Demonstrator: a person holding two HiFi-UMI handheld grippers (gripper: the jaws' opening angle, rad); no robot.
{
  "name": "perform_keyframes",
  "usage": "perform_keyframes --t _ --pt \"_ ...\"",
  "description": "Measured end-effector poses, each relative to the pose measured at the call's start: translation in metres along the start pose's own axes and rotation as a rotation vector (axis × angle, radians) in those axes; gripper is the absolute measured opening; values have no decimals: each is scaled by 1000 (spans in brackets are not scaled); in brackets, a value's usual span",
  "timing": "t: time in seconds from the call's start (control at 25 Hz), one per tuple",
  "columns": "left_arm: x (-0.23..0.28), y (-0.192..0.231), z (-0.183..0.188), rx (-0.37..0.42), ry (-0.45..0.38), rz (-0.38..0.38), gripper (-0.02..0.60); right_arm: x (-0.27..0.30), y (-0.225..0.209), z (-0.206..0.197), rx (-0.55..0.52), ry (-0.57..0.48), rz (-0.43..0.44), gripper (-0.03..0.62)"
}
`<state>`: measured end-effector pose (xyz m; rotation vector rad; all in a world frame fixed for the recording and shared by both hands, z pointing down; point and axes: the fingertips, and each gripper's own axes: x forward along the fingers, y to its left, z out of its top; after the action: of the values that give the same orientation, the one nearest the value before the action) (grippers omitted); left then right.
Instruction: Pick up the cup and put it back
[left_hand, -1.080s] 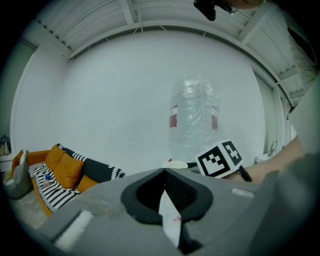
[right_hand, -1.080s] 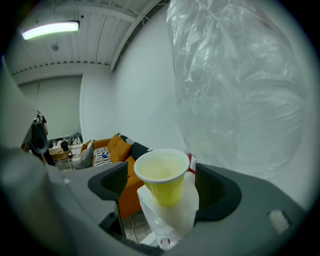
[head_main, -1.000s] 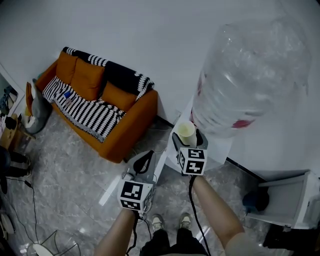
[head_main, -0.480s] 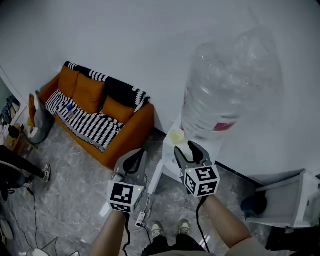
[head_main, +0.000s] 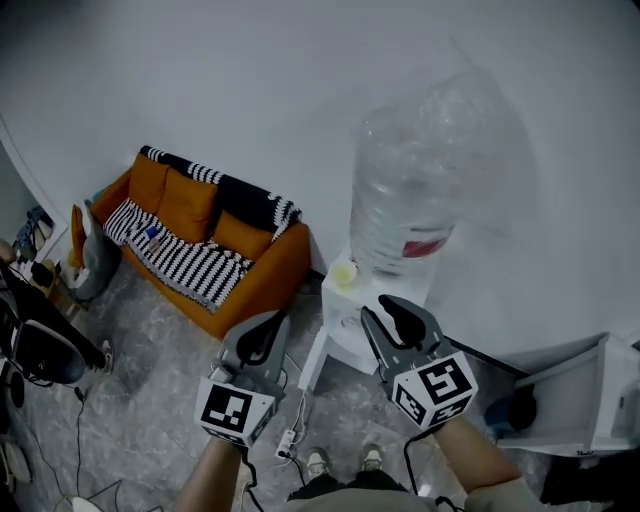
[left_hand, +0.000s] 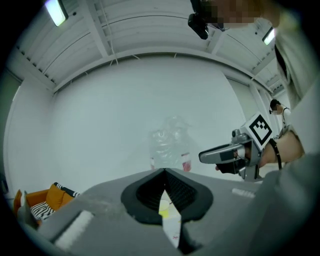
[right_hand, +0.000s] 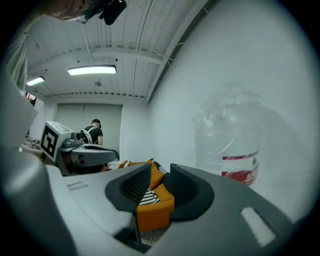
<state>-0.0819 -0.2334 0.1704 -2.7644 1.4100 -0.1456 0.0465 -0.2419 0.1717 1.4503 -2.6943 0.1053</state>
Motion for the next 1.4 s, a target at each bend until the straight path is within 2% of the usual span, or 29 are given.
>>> perform_keyframes --t 0.24,0.56,0.8,1.12,1.4 --pt "-39 -30 26 4 -12 -9 2 -53 21 30 -10 -37 50 74" --pt "-69 -70 34 47 11 -18 2 -108 40 40 -32 -40 79 5" --pt "-89 -96 31 66 37 -45 2 -133 51 28 -22 5 112 3" --pt "-88 -110 14 18 62 -56 2 -140 52 7 36 70 142 3" --pt "-97 -109 29 7 39 -38 2 -140 52 14 36 63 150 3"
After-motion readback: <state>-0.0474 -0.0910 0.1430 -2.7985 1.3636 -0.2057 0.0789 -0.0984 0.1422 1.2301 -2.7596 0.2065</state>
